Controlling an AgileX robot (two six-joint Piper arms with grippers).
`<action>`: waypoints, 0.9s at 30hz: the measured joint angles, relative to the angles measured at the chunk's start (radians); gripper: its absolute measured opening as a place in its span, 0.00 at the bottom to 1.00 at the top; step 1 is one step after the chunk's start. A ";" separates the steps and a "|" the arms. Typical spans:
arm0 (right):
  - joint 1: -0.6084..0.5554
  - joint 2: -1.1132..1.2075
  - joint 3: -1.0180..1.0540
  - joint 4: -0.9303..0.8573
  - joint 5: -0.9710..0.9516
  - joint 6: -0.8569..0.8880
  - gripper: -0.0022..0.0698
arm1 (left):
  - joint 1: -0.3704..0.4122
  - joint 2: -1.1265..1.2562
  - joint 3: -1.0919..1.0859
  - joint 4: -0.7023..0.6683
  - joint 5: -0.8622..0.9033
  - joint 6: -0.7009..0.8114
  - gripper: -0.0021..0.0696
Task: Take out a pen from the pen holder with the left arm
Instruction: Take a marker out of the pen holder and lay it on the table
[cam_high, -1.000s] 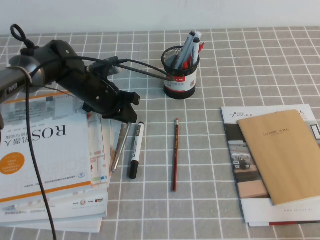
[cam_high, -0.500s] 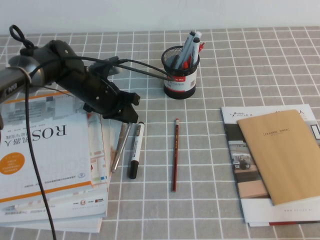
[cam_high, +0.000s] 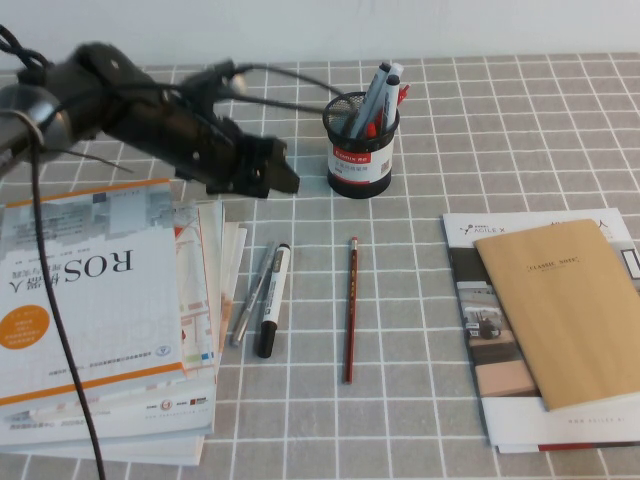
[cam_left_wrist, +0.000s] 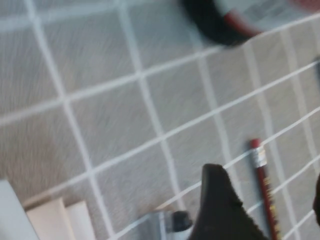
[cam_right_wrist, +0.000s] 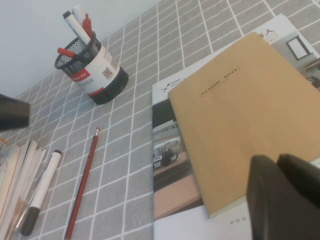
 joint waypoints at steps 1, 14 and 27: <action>0.000 0.000 0.000 0.000 0.000 0.000 0.01 | 0.000 -0.019 -0.005 0.002 0.000 0.003 0.49; 0.000 0.000 0.000 0.000 0.000 0.000 0.01 | 0.000 -0.471 0.168 0.049 -0.084 0.167 0.04; 0.000 0.000 0.000 0.000 0.000 0.000 0.01 | 0.000 -1.152 0.910 0.070 -0.502 0.148 0.03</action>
